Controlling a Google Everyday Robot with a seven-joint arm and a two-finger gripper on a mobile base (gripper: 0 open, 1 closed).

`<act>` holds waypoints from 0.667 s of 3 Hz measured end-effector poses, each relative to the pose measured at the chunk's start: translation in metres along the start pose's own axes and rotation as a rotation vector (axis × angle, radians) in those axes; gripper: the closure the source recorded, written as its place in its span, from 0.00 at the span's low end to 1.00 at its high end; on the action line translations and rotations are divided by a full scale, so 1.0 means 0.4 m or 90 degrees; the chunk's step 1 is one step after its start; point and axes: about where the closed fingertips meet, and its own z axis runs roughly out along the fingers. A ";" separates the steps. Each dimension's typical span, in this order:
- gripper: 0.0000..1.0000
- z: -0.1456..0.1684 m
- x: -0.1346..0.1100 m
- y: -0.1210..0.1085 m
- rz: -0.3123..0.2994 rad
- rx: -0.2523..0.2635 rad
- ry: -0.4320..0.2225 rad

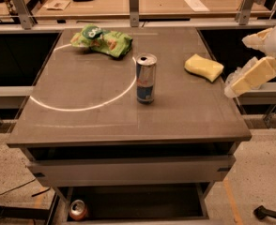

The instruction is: Move sponge near green rice chip bag

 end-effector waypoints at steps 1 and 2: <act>0.00 0.026 -0.001 -0.040 0.012 0.032 -0.056; 0.00 0.064 -0.004 -0.080 0.032 0.049 -0.093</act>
Offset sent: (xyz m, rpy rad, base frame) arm 0.0619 -0.0044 -0.0182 0.1916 -0.1324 -0.1006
